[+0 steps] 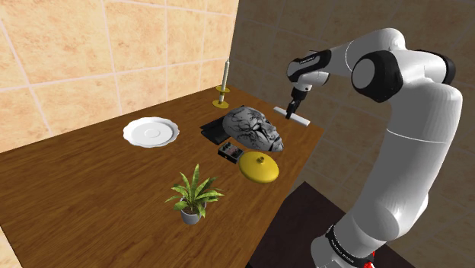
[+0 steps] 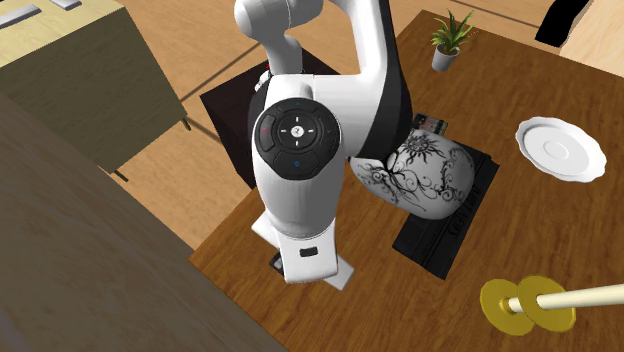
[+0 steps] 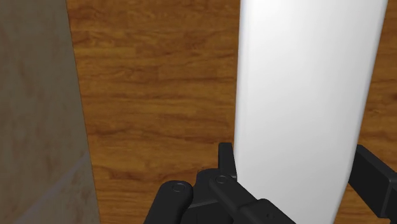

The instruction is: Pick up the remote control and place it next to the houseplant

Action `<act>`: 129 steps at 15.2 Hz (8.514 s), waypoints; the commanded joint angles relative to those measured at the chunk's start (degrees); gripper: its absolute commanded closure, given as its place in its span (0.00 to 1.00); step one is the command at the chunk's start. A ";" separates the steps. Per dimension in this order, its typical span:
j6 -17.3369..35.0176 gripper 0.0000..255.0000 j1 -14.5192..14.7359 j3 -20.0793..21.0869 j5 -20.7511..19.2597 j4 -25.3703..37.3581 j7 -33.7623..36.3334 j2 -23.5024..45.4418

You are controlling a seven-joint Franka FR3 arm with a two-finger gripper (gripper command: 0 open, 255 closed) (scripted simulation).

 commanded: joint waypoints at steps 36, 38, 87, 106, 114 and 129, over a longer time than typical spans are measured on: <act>-23.56 1.00 2.14 -0.95 -5.12 15.60 4.47 -9.06; -22.24 1.00 4.26 -0.19 -7.34 10.20 7.33 -13.67; -23.59 1.00 26.99 50.84 3.29 -24.41 76.12 -51.72; -21.86 1.00 29.06 78.81 -7.68 3.32 111.04 -20.80; -16.92 1.00 30.43 79.91 -10.50 0.52 114.08 -17.28; -5.81 1.00 31.05 79.92 -13.35 -8.74 116.09 -14.13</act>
